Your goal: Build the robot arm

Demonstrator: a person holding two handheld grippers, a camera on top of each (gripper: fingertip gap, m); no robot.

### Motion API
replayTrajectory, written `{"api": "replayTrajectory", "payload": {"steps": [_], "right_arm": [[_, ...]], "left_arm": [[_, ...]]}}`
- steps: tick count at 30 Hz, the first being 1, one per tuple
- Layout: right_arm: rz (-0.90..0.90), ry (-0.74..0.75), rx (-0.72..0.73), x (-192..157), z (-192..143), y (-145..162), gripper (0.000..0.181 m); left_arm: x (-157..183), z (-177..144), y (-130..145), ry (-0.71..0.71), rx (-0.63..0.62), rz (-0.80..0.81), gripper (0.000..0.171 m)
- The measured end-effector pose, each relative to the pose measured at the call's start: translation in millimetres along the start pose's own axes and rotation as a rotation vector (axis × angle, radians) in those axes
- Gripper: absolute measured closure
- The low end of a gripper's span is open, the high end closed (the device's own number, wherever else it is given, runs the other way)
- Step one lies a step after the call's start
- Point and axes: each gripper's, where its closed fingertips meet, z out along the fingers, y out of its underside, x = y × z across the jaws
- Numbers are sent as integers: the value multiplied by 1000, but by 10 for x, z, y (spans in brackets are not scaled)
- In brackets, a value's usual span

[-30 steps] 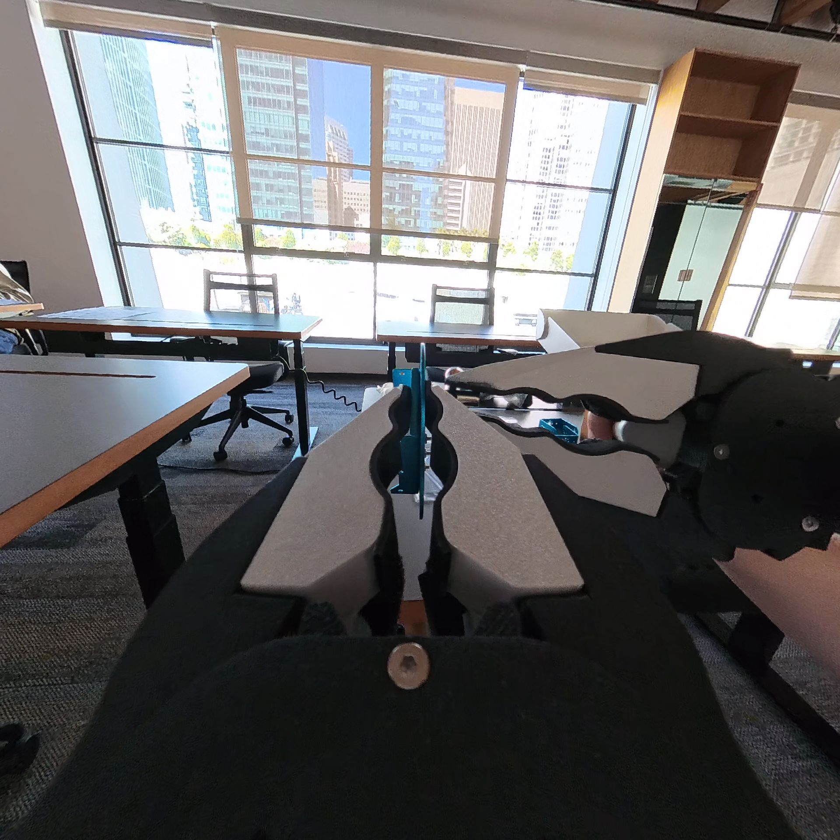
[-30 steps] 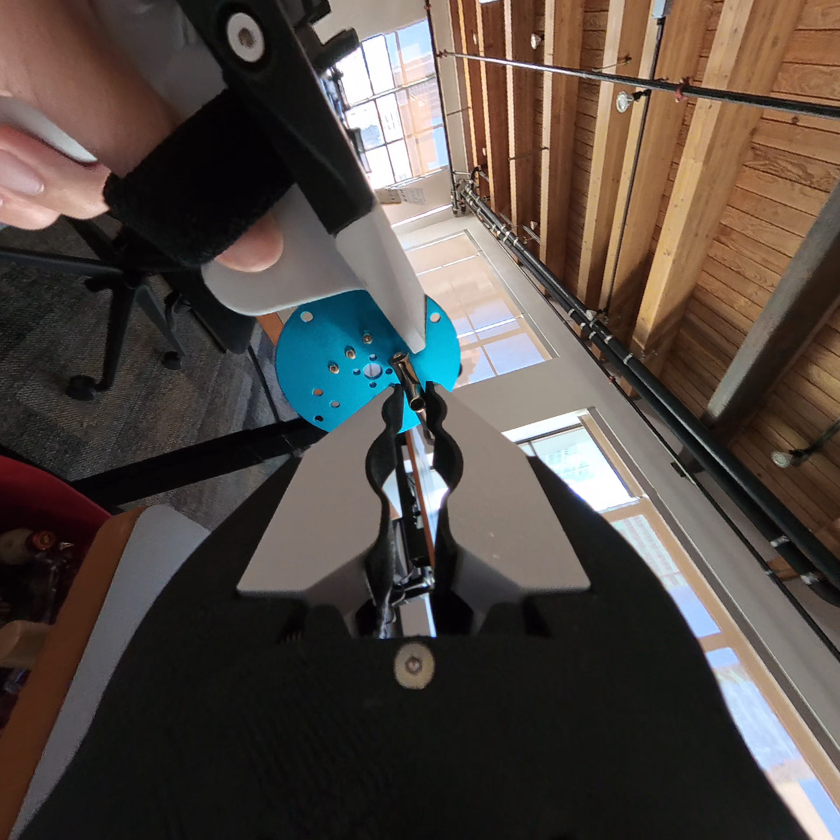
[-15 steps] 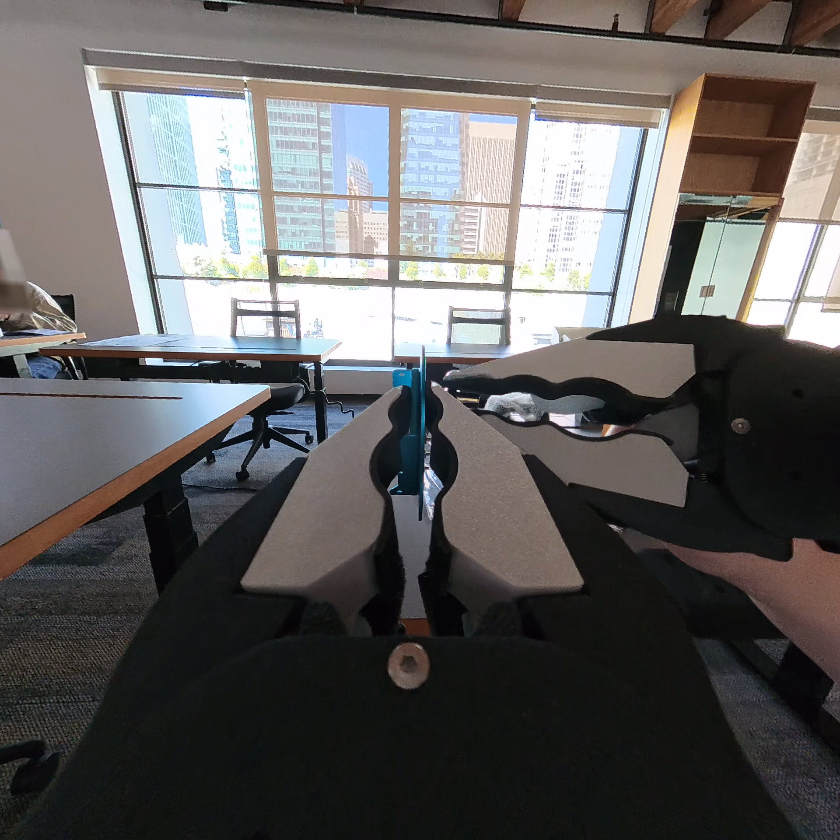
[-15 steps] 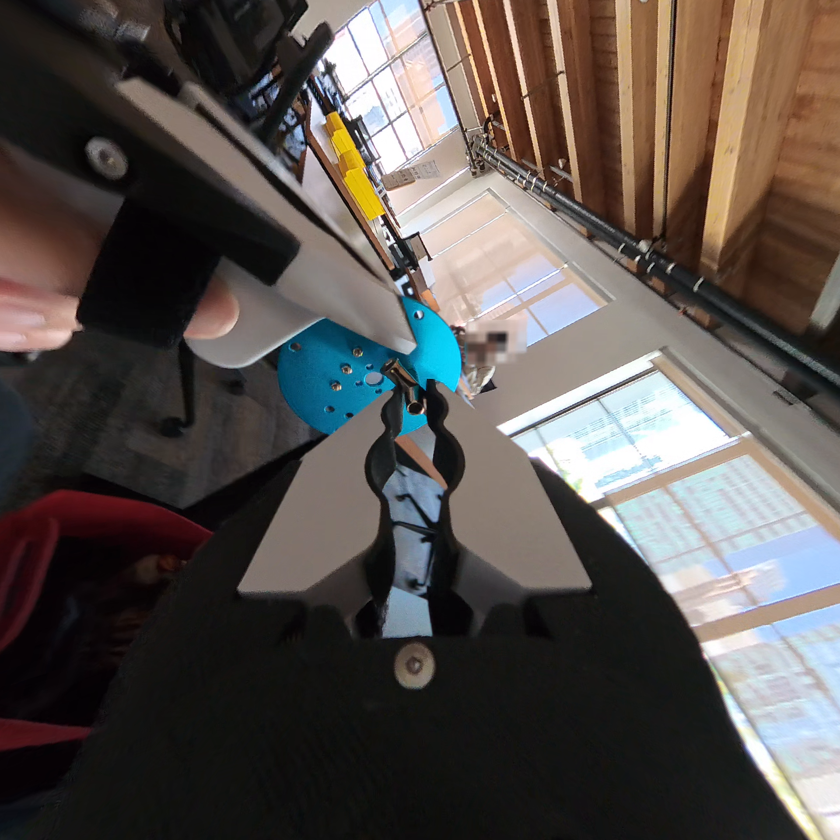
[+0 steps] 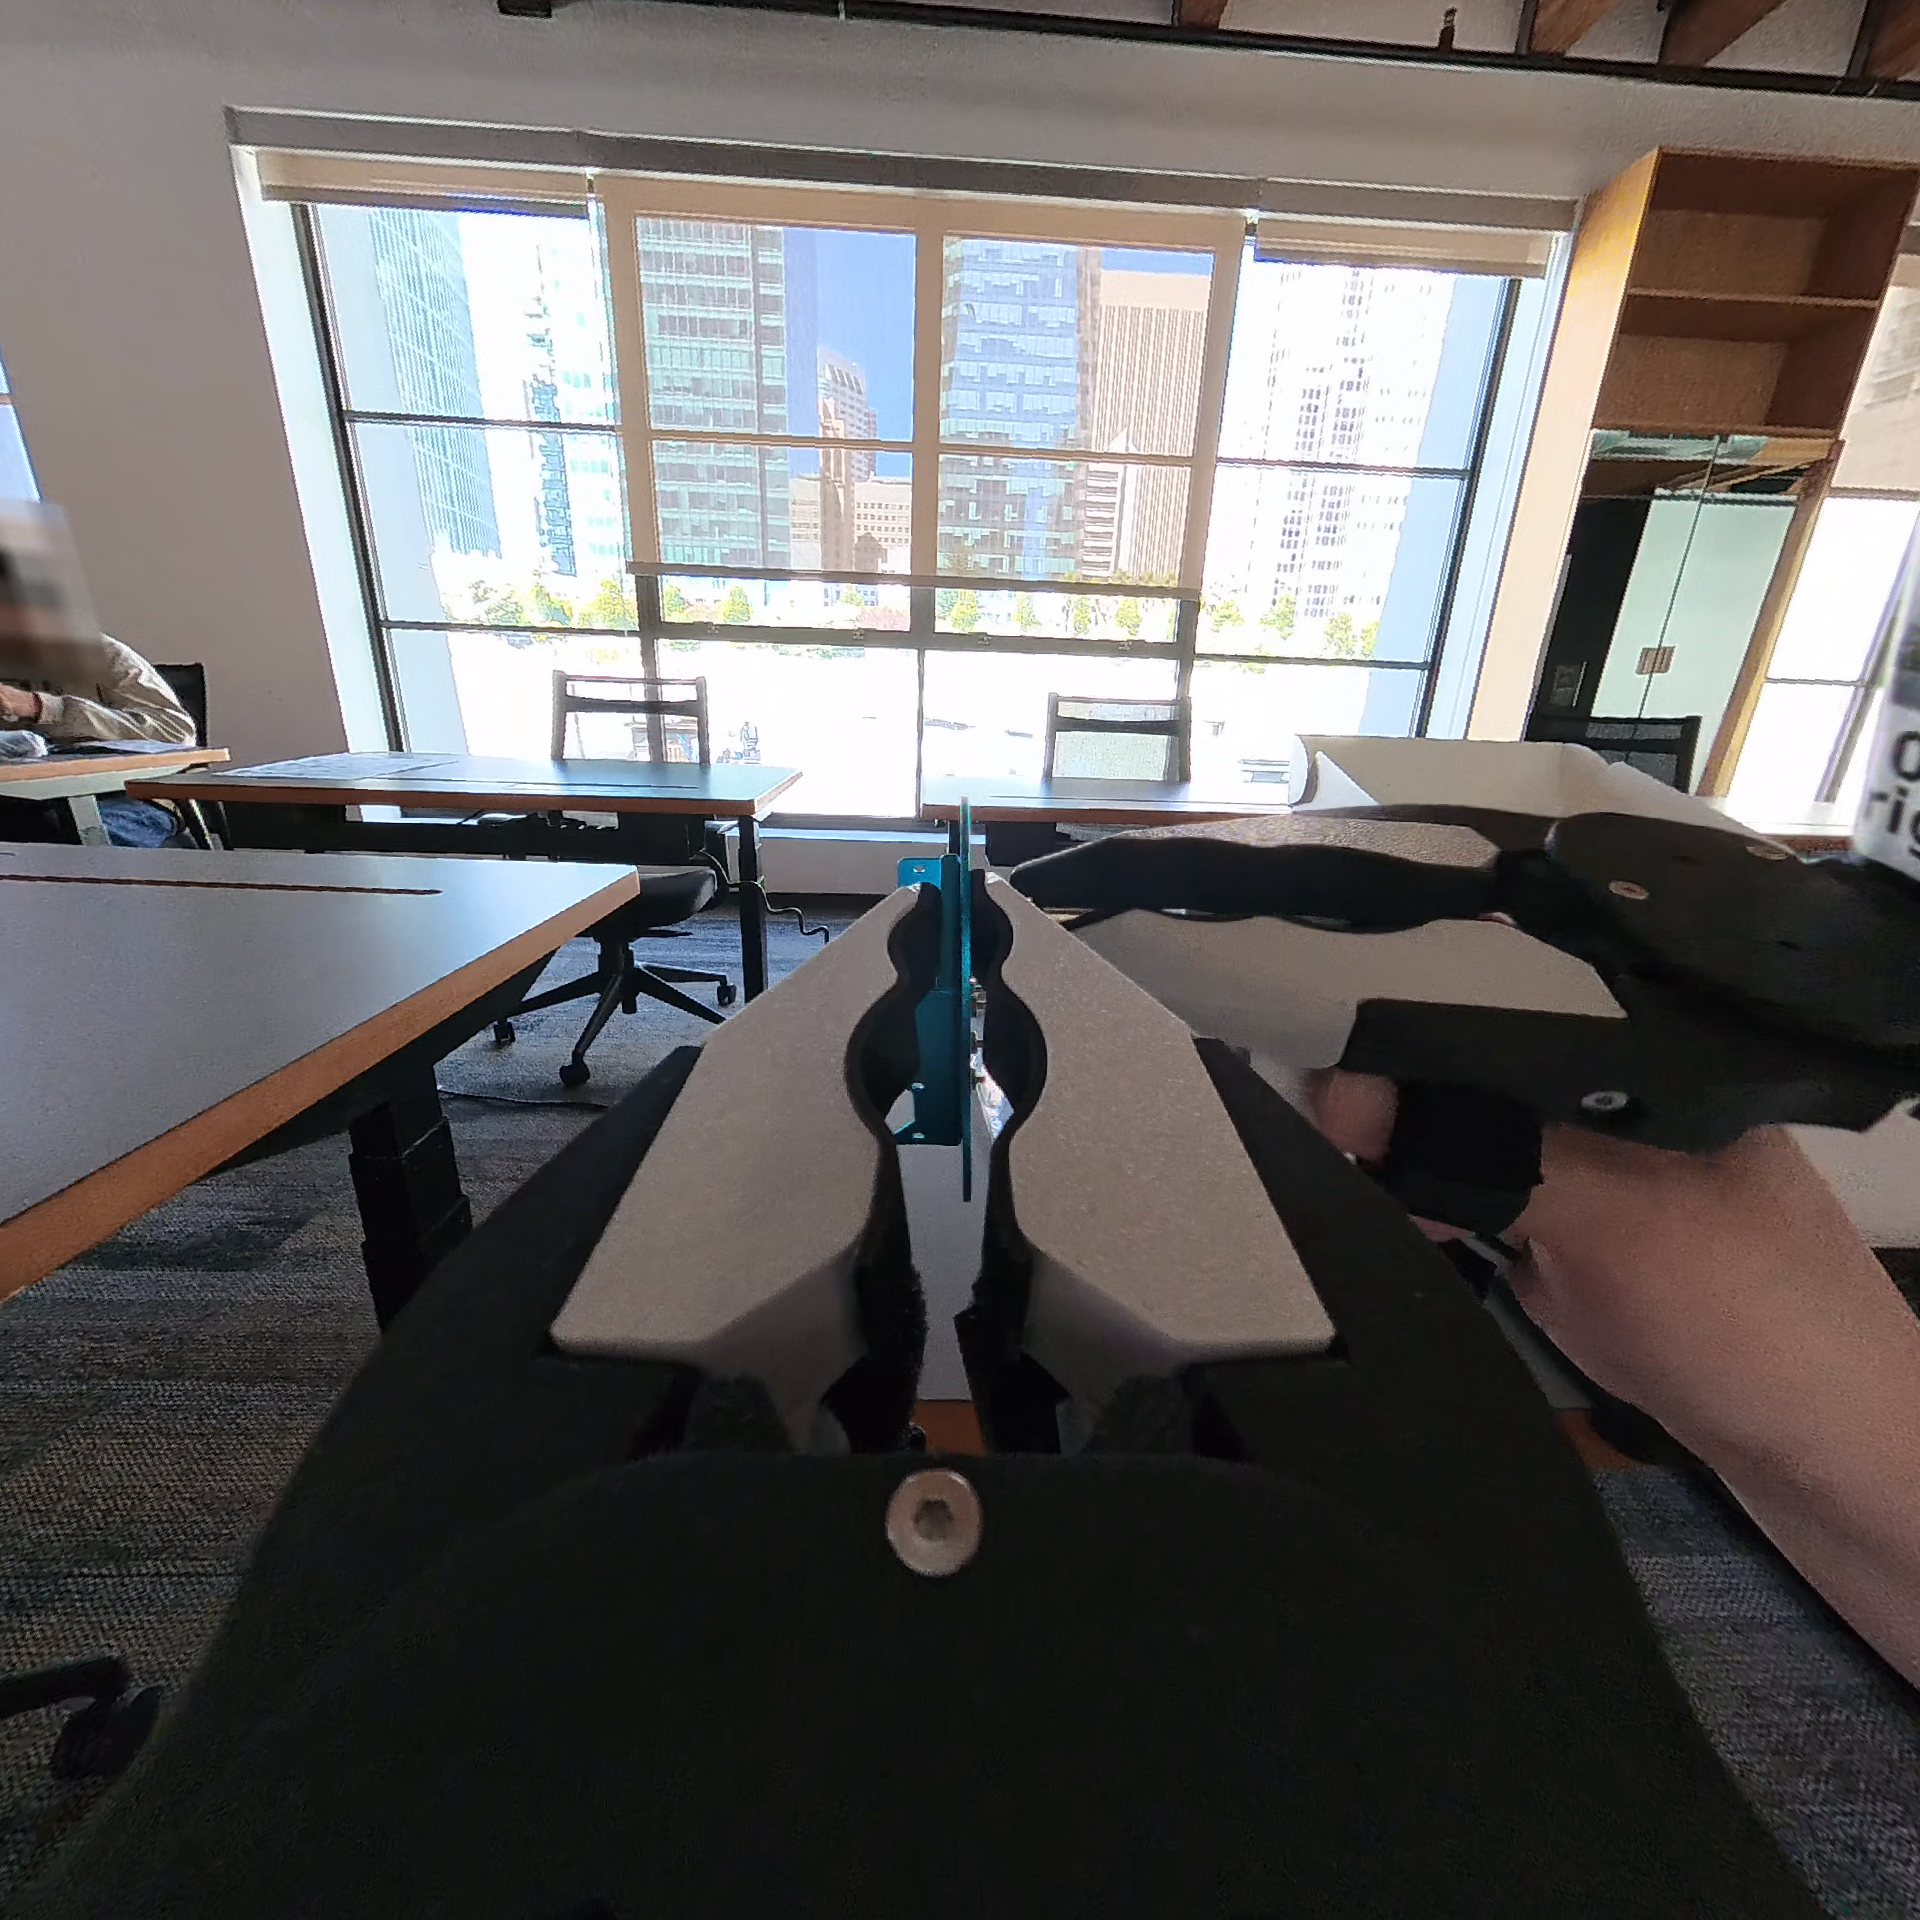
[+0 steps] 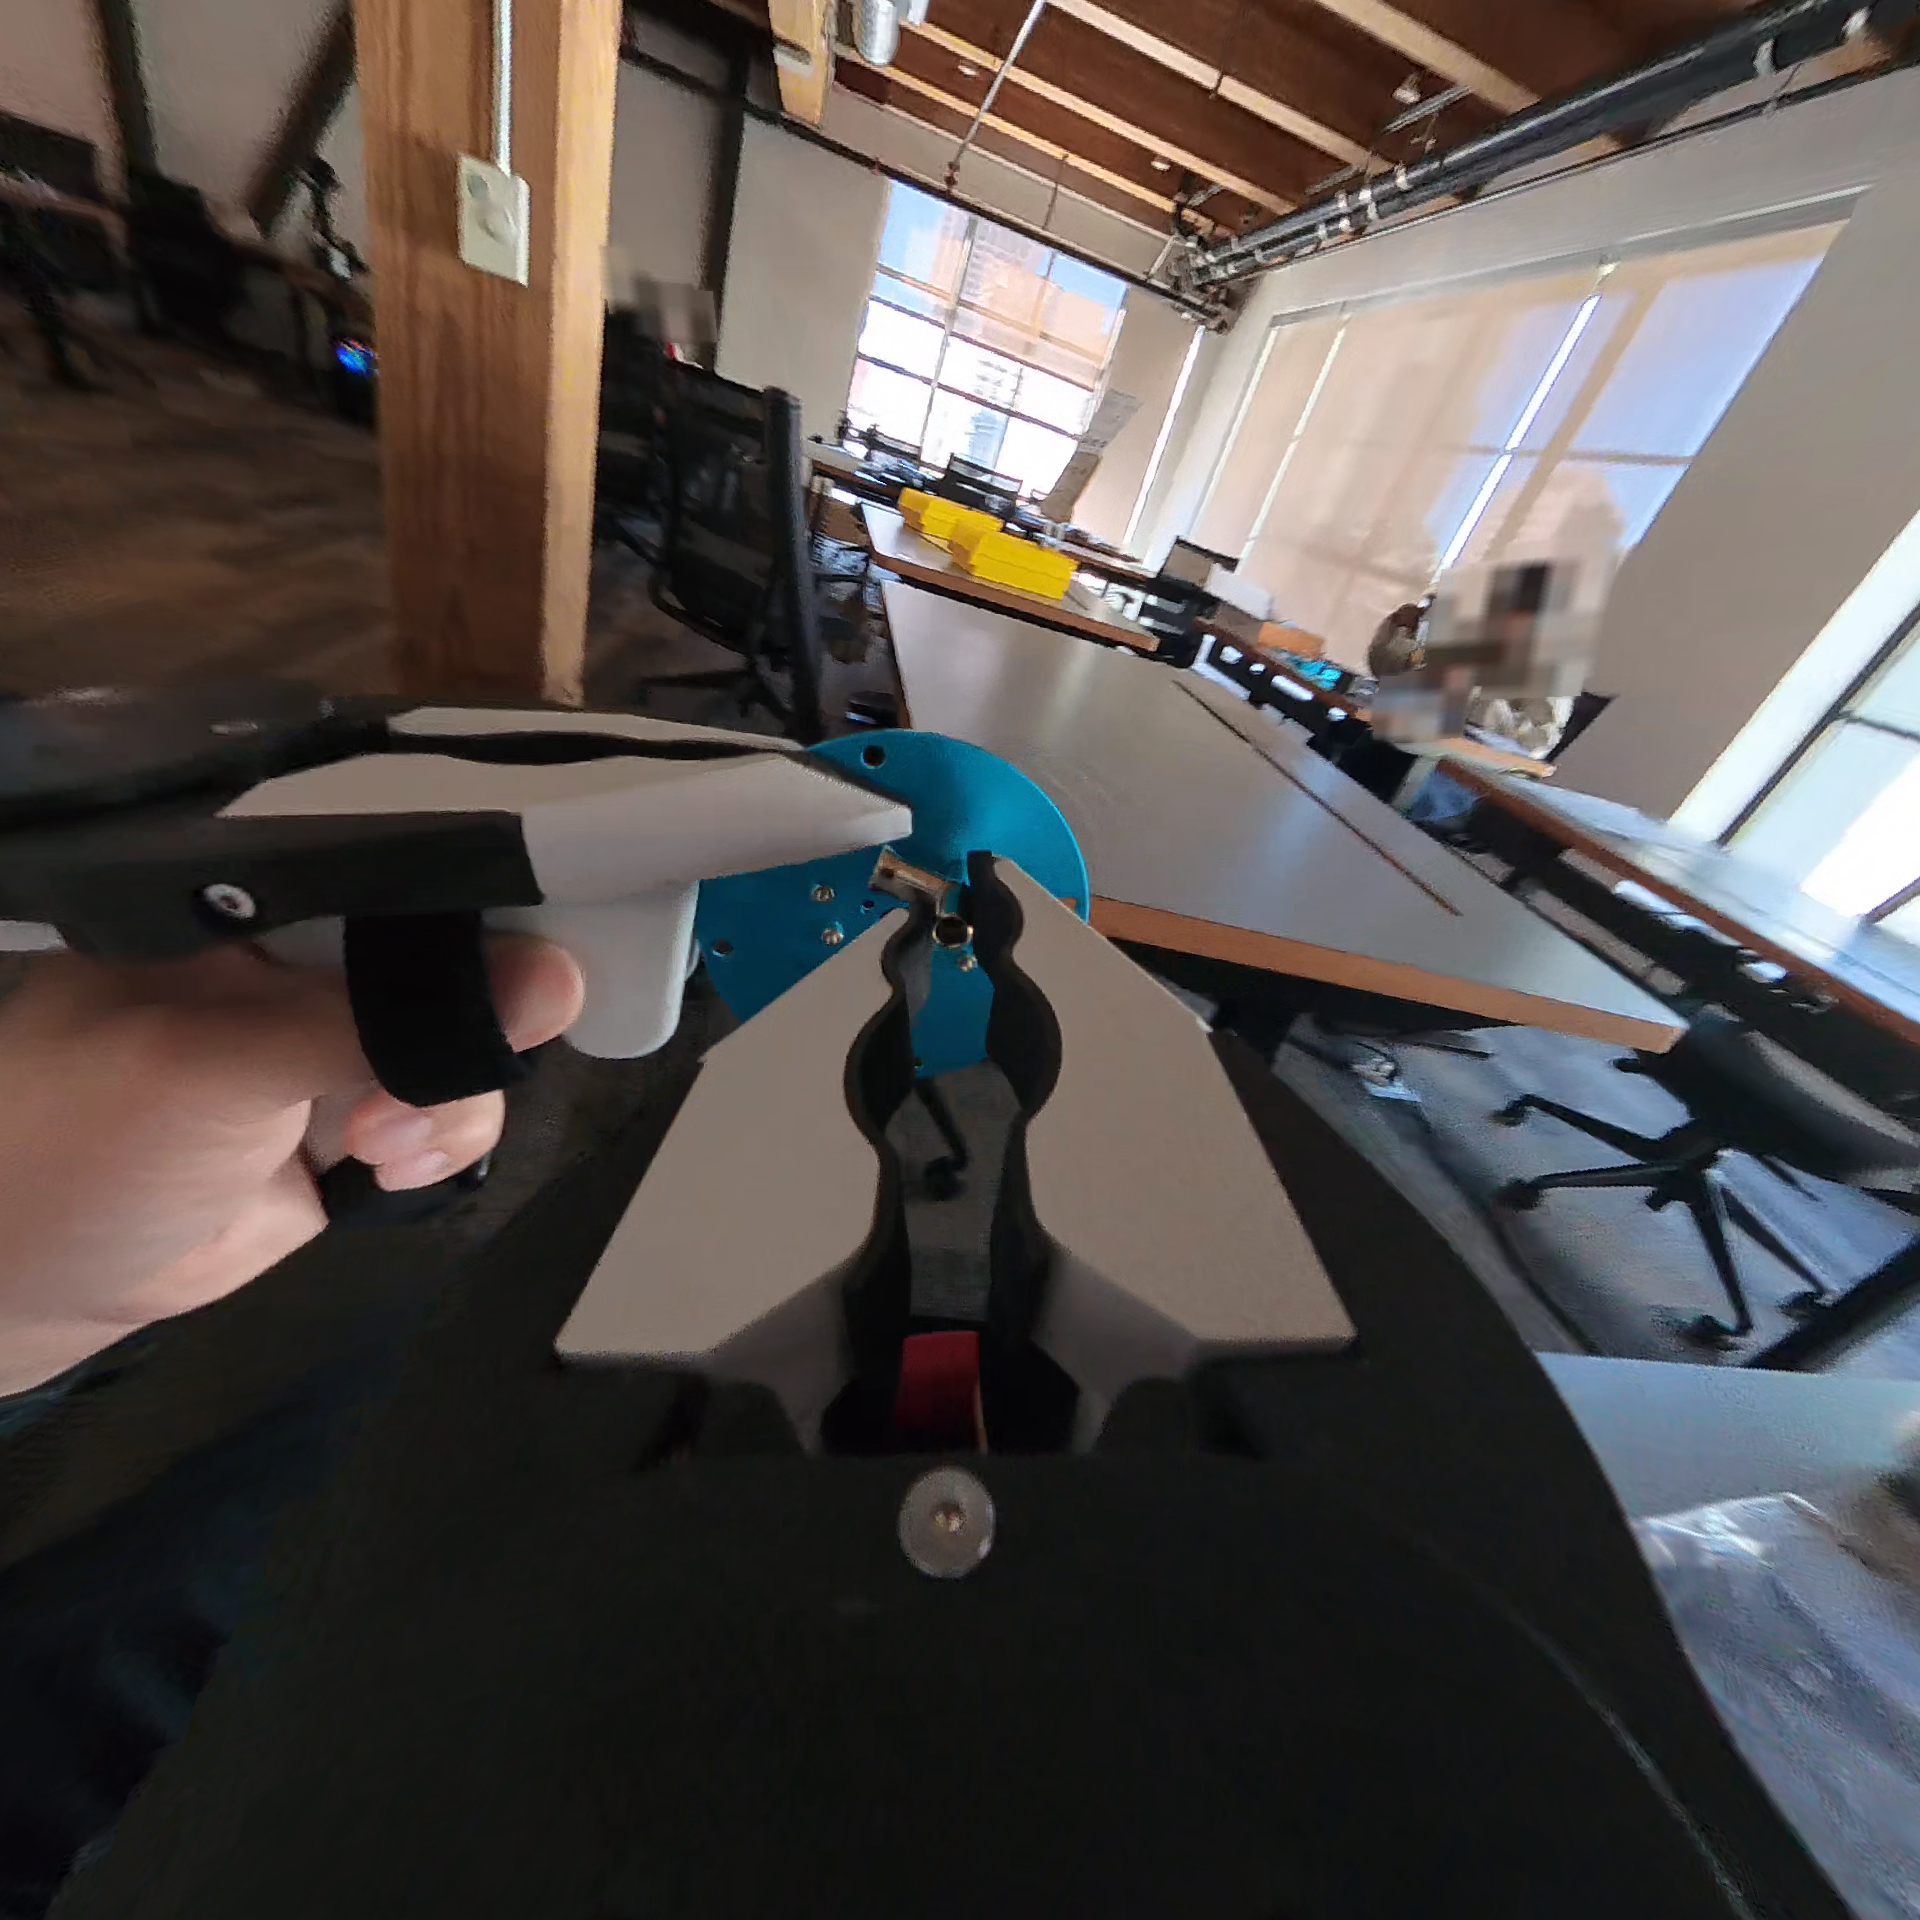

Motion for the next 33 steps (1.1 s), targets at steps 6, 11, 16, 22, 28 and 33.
{"api": "replayTrajectory", "payload": {"steps": [6, 11, 16, 22, 28, 33], "right_arm": [[-703, 119, -148, 21, 12, 39, 174], [-1000, 103, -189, 24, 5, 1, 175], [-950, 83, -216, 65, -27, -28, 174], [-1031, 156, -220, 75, -52, -67, 175], [-1093, 162, -304, 78, -26, -56, 174], [-1250, 120, -364, 92, -13, -10, 175]], "left_arm": [[-12, 18, 33, 0, -27, -7, 168], [0, -11, -27, 0, -18, 0, 169], [58, -2, -72, -3, 4, 26, 169], [68, 9, -93, -17, -5, 65, 169], [48, 29, -77, -35, -23, 79, 168], [47, 47, -32, -27, -45, 105, 169]]}}
